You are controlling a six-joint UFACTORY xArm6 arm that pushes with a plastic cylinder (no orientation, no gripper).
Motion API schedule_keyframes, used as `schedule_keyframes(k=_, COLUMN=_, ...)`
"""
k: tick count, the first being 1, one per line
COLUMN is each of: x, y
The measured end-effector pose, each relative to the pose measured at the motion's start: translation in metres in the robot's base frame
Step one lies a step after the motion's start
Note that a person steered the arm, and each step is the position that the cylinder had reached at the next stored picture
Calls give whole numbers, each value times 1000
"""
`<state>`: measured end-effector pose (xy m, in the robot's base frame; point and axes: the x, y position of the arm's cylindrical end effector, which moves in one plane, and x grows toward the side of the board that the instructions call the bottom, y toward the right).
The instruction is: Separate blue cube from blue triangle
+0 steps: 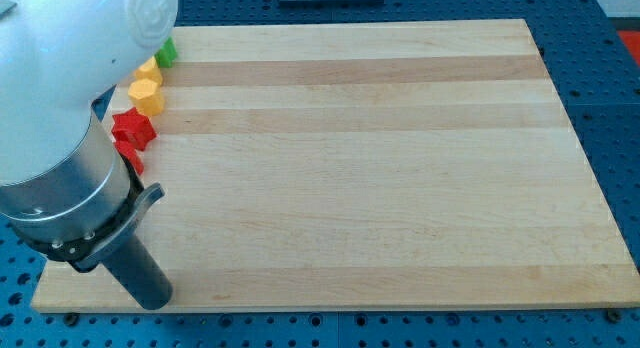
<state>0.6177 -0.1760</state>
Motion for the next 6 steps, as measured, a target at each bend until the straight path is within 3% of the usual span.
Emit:
schedule_keyframes(k=4, x=-37, y=9)
schedule_keyframes(k=5, x=-37, y=22)
schedule_keyframes(k=6, x=-2, y=12)
